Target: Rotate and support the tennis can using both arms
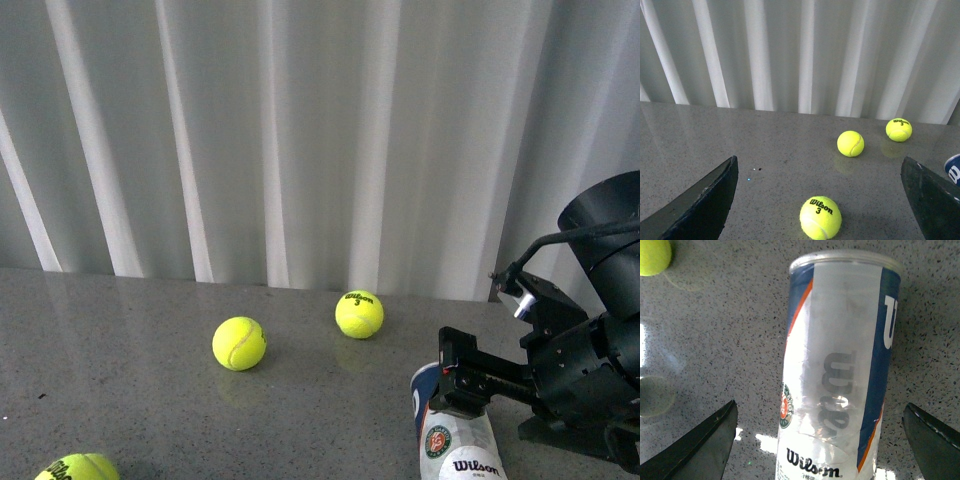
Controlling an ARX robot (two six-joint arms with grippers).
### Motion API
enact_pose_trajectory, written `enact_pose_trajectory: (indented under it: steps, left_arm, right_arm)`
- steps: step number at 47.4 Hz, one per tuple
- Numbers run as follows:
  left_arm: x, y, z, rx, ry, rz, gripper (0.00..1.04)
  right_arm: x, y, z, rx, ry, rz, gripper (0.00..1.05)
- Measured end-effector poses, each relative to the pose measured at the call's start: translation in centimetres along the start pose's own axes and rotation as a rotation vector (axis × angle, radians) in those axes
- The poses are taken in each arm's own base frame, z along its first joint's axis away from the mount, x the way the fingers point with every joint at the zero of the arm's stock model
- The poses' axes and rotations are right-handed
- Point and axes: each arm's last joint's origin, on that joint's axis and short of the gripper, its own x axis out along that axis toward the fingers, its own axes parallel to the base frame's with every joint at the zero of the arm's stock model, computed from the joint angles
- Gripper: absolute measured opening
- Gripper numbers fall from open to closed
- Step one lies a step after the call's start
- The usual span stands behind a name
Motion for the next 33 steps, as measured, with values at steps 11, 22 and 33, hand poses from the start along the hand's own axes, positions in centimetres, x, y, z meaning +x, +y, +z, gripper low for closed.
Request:
enact_pose_trajectory:
  steps: [11,22,33]
  left_arm:
    - [0.0,0.0,0.0,0.0,0.0,0.0,0.98]
    - [0.0,0.0,0.0,0.0,0.0,0.0,0.98]
    - [0.0,0.0,0.0,0.0,0.0,0.0,0.98]
  right_arm:
    - [2.8,-0.8,-0.3,0.015,0.036,-0.013,0.98]
    - [3.8,-1.1,-1.3,0.006,0.035,-0.019,0.98]
    - [4.3,-1.3,-2.2,0.0,0.041,-0.026,0.82]
